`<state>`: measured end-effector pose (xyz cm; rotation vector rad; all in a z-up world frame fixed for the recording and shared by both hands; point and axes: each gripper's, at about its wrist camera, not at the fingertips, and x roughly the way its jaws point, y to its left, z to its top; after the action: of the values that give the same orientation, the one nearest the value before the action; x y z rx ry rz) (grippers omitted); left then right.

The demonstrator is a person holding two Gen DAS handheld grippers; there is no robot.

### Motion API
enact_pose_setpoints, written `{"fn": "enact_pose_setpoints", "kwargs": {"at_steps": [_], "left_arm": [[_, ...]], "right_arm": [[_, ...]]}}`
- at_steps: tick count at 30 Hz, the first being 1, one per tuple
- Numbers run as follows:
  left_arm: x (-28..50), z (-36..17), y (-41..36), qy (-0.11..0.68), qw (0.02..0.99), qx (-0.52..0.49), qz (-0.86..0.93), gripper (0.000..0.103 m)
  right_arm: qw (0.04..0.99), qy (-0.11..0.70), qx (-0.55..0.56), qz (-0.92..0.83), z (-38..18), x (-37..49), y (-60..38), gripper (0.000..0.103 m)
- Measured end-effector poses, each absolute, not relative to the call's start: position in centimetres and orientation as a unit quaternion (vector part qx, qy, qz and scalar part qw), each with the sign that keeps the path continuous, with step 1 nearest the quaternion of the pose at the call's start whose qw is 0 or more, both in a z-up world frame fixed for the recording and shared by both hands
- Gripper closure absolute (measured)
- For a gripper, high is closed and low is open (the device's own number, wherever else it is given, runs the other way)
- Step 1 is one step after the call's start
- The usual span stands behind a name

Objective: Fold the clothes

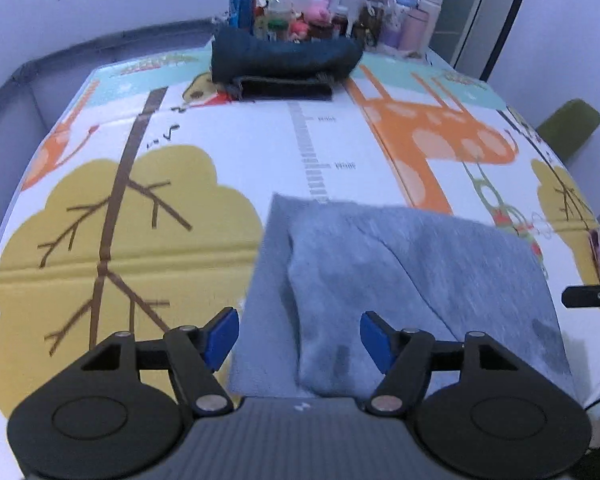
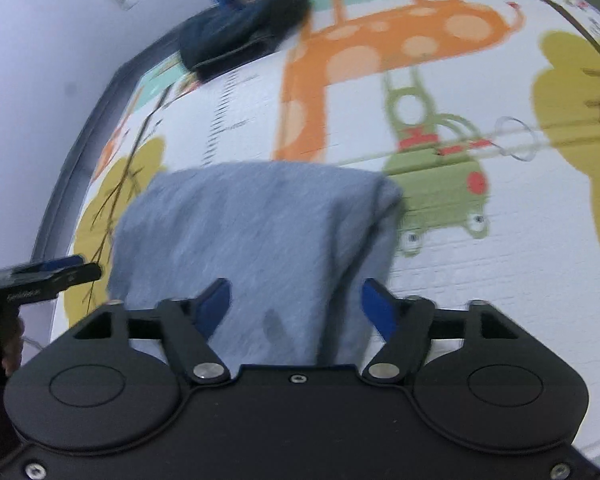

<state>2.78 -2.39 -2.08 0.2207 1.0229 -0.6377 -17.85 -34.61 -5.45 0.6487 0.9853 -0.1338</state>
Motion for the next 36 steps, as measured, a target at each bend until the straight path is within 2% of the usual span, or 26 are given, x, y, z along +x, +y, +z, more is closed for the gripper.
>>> {"fn": "enact_pose_setpoints", "kwargs": {"at_steps": [5,16,18,22,24,25,26,27,32,33,36], "left_arm": [[6.1,-4.3,-2.3,0.516,0.802,0.062,-0.292,0.029],[9.8,-9.1,-2.8,0.581,0.751,-0.01,-0.312,0.026],[9.9,-9.7,-3.0,0.589,0.744,-0.018,-0.315,0.024],[9.7,-10.9,-3.3,0.603,0.732,-0.038,-0.315,0.021],[9.4,-10.9,-3.5,0.6,0.735,-0.034,-0.314,0.021],[9.3,-10.9,-3.6,0.601,0.736,-0.034,-0.311,0.024],[9.2,-10.9,-3.7,0.602,0.735,-0.034,-0.31,0.032],[9.1,-10.9,-3.9,0.607,0.729,-0.039,-0.314,0.04],[8.4,-10.0,-4.3,0.6,0.733,-0.026,-0.32,0.066],[8.3,-9.8,-4.3,0.597,0.735,-0.025,-0.32,0.068],[8.3,-9.3,-3.6,0.593,0.743,-0.029,-0.308,0.073]], "right_arm": [[0.798,0.464,0.376,-0.083,-8.3,-17.2,-37.0,0.027],[0.748,0.482,0.446,-0.093,-13.2,-16.0,-37.6,0.025],[0.747,0.482,0.449,-0.093,-13.7,-15.8,-37.3,0.016],[0.754,0.484,0.434,-0.095,-13.7,-15.2,-36.5,0.013],[0.761,0.479,0.428,-0.088,-13.7,-14.8,-36.0,0.022],[0.762,0.48,0.425,-0.093,-13.6,-14.7,-35.8,0.022],[0.764,0.481,0.42,-0.096,-13.5,-14.6,-35.6,0.026],[0.765,0.483,0.415,-0.097,-13.3,-14.4,-35.4,0.048],[0.771,0.488,0.401,-0.087,-13.0,-13.6,-34.7,0.063],[0.771,0.488,0.4,-0.084,-12.8,-13.5,-34.6,0.067],[0.776,0.486,0.395,-0.07,-12.3,-13.0,-34.4,0.071]]}}
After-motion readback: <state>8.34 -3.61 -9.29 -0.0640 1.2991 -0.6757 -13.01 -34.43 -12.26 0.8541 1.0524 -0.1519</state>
